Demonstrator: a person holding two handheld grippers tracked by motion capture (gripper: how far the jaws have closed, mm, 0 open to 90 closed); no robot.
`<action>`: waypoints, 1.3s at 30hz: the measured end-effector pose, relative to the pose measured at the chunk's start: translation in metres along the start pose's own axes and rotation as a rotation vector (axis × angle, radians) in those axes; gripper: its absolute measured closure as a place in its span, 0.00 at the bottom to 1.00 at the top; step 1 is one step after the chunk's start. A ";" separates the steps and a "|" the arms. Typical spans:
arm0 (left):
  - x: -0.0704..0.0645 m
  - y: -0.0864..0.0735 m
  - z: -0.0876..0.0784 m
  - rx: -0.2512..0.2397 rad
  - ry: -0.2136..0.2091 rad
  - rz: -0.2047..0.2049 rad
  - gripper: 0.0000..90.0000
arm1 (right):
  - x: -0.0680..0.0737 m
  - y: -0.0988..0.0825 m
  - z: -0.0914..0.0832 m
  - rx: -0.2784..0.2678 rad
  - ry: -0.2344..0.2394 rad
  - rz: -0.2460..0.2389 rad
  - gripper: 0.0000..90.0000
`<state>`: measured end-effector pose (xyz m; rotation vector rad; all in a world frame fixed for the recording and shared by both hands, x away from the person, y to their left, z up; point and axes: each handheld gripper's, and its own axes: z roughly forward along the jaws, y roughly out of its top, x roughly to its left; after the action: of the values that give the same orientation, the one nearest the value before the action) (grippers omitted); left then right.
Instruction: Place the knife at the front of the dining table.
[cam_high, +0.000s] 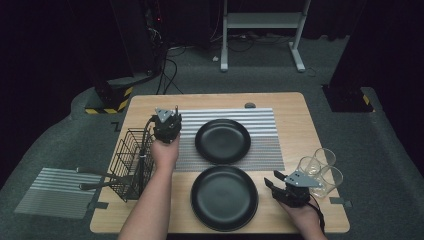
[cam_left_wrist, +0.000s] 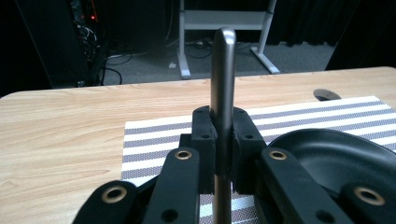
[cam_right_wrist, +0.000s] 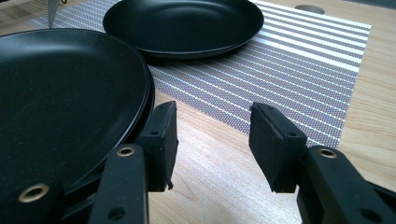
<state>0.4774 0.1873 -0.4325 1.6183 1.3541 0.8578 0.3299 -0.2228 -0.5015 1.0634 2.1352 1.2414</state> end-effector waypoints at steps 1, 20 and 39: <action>-0.002 0.000 0.002 0.001 -0.005 -0.015 0.91 | -0.001 0.000 0.000 -0.004 0.001 -0.006 0.58; -0.005 0.001 0.040 0.090 0.014 -0.038 0.92 | -0.004 -0.001 -0.001 -0.004 -0.002 0.010 0.58; -0.010 0.011 0.042 0.115 -0.047 -0.109 0.92 | -0.003 -0.002 -0.001 0.002 0.001 0.016 0.58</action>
<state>0.5175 0.1691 -0.4403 1.6242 1.4672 0.6846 0.3299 -0.2261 -0.5028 1.0826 2.1328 1.2476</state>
